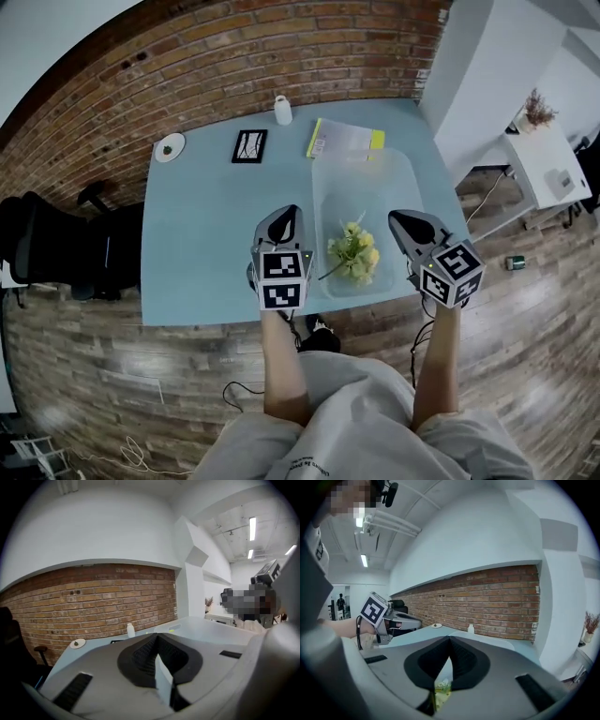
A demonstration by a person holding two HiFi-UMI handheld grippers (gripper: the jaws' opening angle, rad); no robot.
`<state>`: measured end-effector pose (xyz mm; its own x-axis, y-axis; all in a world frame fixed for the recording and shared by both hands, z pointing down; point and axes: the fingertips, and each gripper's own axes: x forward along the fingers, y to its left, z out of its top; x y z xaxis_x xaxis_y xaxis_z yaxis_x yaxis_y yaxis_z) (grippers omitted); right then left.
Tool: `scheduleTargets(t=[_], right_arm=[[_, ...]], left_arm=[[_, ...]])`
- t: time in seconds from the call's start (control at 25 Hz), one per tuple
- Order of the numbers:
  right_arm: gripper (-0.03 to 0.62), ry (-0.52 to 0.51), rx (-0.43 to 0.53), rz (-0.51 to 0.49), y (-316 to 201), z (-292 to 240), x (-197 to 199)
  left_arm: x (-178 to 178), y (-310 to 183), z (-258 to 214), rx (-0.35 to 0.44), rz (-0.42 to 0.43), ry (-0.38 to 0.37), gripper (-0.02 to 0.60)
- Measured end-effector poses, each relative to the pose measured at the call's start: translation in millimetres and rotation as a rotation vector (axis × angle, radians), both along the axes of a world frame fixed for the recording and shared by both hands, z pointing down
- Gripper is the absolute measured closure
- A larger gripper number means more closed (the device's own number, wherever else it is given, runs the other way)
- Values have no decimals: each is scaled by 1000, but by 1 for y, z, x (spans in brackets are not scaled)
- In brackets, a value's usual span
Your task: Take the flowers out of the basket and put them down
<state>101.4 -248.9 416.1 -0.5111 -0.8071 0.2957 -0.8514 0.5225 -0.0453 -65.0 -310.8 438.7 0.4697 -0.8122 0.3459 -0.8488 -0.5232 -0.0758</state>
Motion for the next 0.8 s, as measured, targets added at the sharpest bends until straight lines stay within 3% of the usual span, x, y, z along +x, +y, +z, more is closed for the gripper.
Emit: scheduleTargets(t=[0.2, 0.44, 0.8], right_arm=[[597, 1, -26, -34, -44, 9, -7], [597, 43, -43, -114, -78, 32, -20], [597, 211, -7, -427, -94, 44, -37]], left_arm=[[-26, -26, 6, -22, -102, 54, 563], [-67, -44, 13, -16, -288, 79, 563], [-94, -9, -17, 72, -570, 30, 563]])
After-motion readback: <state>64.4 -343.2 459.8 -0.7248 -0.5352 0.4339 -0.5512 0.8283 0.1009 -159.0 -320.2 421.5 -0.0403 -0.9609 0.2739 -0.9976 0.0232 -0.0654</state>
